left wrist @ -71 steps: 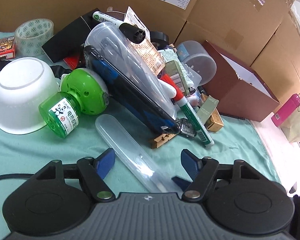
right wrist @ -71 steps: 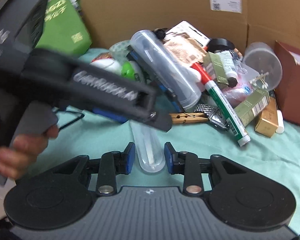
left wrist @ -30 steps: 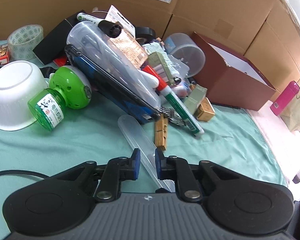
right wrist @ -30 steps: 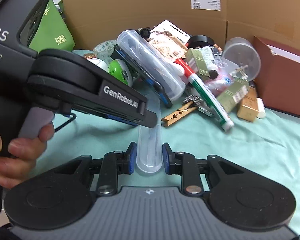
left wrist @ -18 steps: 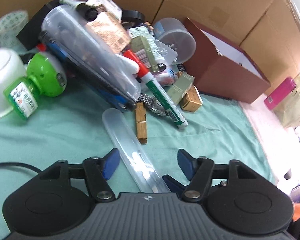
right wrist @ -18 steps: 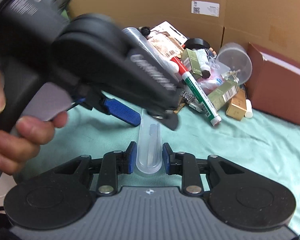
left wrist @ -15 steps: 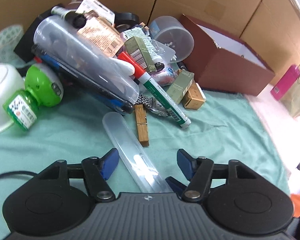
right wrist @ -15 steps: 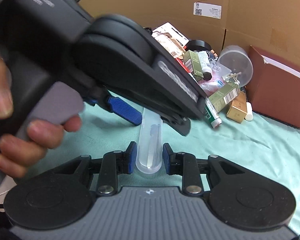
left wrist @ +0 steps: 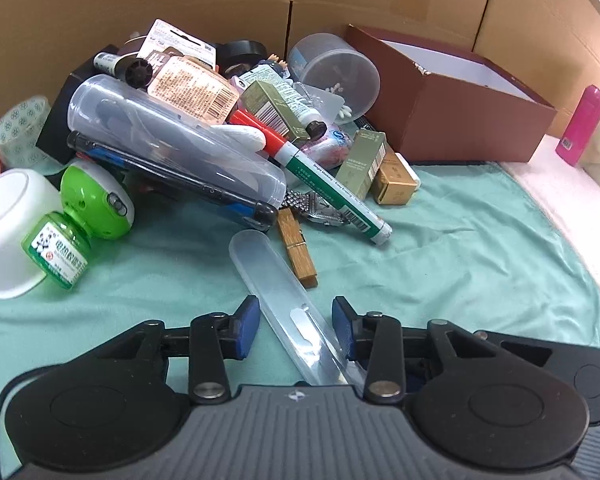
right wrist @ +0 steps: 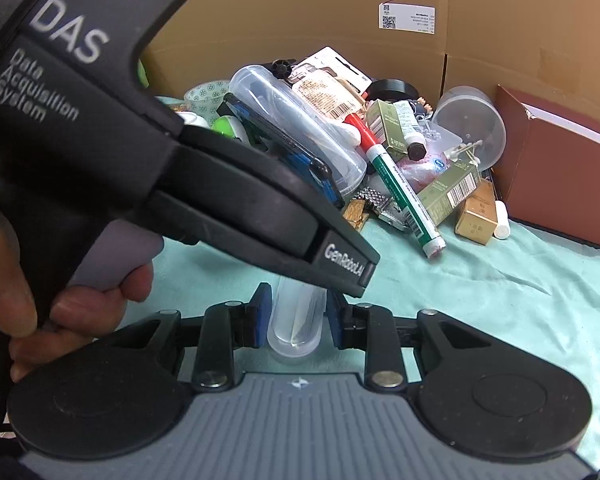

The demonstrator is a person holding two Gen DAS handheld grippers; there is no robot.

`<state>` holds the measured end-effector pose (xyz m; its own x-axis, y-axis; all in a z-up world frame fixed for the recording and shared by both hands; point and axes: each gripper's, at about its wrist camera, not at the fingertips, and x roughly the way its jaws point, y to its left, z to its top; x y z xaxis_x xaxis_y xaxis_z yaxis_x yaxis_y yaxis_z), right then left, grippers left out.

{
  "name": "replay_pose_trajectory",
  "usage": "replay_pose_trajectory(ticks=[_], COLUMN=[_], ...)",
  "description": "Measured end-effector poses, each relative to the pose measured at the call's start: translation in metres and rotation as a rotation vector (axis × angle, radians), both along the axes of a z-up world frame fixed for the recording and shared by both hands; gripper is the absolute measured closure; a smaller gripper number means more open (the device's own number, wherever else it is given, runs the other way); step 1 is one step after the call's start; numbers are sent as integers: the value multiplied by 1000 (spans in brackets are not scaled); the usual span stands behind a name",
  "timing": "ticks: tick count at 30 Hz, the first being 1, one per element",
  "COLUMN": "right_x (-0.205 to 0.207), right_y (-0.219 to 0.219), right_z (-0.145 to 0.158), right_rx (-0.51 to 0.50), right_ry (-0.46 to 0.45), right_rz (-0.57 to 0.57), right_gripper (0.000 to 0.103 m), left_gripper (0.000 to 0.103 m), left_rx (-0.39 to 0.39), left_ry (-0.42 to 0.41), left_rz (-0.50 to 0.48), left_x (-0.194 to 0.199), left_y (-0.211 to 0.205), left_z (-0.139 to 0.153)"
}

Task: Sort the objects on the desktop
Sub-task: 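Lift the clear tube case with the right gripper and carry it to the box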

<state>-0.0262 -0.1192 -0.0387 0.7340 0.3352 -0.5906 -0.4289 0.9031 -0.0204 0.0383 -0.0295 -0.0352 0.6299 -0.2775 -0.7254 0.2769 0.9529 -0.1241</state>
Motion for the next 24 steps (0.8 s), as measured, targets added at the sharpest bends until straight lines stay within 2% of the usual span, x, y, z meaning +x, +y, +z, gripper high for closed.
replay_pose_trajectory(ticks=[5,11,20,24], right_x=[-13,-30,-15,2], right_y=[-5,-20,-65,-88], right_z=[7,29,70,85], right_rx=[4,0,-5,-16], right_ry=[-12,-85,-223,-278], right_rz=[-3,-32,-156,-194], right_gripper=[75,75,75,75], left_gripper=[62,62,62,62], left_rx=[-50,-98,-130,-175], left_ry=[4,-51,-192,-208], left_rz=[12,-32,-146,-175], left_x=[-12,-23,1,25], left_y=[0,-15,-70,-93], left_z=[8,36,83,99])
